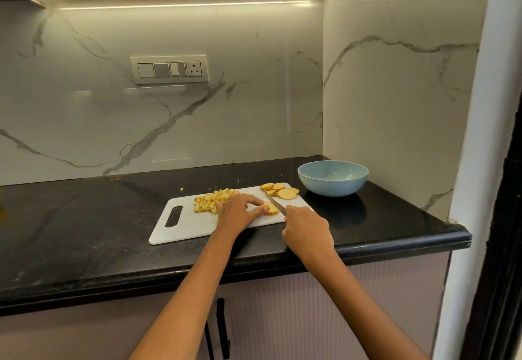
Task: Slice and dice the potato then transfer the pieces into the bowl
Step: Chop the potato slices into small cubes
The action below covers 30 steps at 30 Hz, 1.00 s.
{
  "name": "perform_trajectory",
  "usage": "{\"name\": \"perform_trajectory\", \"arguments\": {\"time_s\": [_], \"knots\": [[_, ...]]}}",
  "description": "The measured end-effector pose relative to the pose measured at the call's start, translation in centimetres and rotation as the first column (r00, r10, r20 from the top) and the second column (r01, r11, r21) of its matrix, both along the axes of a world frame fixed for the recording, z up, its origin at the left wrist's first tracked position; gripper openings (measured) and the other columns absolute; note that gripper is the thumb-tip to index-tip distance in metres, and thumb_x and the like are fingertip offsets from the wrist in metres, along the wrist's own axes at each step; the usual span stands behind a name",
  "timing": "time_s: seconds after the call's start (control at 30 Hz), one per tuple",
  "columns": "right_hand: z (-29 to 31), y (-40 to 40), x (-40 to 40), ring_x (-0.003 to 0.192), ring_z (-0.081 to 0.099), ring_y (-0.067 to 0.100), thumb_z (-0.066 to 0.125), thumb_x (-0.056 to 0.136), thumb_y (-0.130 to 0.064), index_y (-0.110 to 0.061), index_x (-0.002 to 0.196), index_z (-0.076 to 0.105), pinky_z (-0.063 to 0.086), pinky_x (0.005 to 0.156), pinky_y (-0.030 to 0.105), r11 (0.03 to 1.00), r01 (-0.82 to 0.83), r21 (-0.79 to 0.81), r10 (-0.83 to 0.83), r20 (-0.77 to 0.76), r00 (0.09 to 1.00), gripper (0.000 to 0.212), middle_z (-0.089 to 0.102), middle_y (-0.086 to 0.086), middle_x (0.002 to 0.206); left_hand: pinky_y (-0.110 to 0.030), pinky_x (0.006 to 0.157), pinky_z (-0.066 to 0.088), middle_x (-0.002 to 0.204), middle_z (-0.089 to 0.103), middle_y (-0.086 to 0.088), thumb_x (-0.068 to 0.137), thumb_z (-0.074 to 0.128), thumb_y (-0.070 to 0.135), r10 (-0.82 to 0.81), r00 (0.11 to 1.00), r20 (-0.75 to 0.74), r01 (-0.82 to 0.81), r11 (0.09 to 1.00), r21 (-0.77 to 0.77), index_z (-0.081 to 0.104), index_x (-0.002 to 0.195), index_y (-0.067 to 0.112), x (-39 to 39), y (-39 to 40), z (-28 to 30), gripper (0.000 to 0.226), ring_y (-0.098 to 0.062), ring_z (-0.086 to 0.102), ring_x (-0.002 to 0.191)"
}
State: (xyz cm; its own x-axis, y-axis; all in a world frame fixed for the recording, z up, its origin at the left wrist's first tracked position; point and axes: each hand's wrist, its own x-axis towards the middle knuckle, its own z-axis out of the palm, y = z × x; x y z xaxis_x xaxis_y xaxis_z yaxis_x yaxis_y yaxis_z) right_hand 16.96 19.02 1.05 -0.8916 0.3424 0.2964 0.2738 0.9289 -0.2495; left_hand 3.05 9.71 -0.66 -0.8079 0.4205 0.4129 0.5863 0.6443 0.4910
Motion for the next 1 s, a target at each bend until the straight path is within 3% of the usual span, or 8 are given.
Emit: {"name": "perform_trajectory", "arguments": {"time_s": [0.23,0.43,0.57,0.77,1.0], "knots": [[0.2,-0.2,-0.2,0.094,0.059,0.018,0.048,0.096,-0.021,-0.014,0.121,0.052,0.042,0.072,0.024,1.0,-0.015,0.021,0.015,0.006,1.0,0.027,0.06,0.006,0.109,-0.043,0.101,0.029,0.115,0.065,0.008,0.08,0.064,0.05,0.002,1.0,0.019,-0.002,1.0,0.004,0.071,0.101,0.032,-0.2,0.0,0.0,0.028,-0.013,0.053,0.105],[0.9,-1.0,-0.9,0.099,0.06,0.019,0.047,0.097,-0.016,-0.011,0.123,0.053,0.043,0.075,0.025,0.995,-0.013,0.095,0.011,0.025,1.0,0.027,0.06,0.008,0.114,-0.046,0.103,0.029,0.115,0.065,0.008,0.078,0.066,0.051,0.006,0.999,0.038,-0.006,1.0,-0.001,0.072,0.098,0.032,-0.2,0.1,0.4,0.029,-0.016,0.053,0.11],[1.3,-1.3,-0.5,0.105,0.059,0.022,0.045,0.098,-0.013,-0.011,0.126,0.052,0.045,0.084,0.028,0.991,-0.054,0.12,0.048,0.049,0.998,0.029,0.058,0.009,0.12,-0.04,0.1,0.026,0.116,0.065,0.008,0.078,0.066,0.052,0.029,0.999,0.019,-0.028,0.999,-0.022,0.072,0.096,0.031,-0.1,0.1,0.4,0.028,-0.015,0.051,0.116],[0.4,-0.9,1.9,0.099,0.061,0.022,0.046,0.097,-0.012,-0.009,0.119,0.054,0.046,0.078,0.028,0.979,-0.061,0.192,0.045,0.087,0.995,0.024,0.06,0.009,0.114,-0.037,0.09,0.024,0.116,0.065,0.008,0.08,0.063,0.051,0.004,0.998,-0.056,-0.004,1.0,-0.005,0.071,0.098,0.033,-0.4,0.0,-0.3,0.027,-0.015,0.053,0.112],[0.3,-0.7,0.6,0.103,0.059,0.022,0.046,0.097,-0.014,-0.009,0.123,0.051,0.046,0.082,0.029,0.993,-0.035,0.114,0.031,0.035,0.999,0.026,0.058,0.009,0.118,-0.041,0.097,0.024,0.119,0.063,0.01,0.084,0.061,0.048,0.004,0.999,-0.041,-0.005,1.0,-0.019,0.07,0.102,0.033,0.0,0.0,-0.4,0.025,-0.014,0.054,0.108]]}}
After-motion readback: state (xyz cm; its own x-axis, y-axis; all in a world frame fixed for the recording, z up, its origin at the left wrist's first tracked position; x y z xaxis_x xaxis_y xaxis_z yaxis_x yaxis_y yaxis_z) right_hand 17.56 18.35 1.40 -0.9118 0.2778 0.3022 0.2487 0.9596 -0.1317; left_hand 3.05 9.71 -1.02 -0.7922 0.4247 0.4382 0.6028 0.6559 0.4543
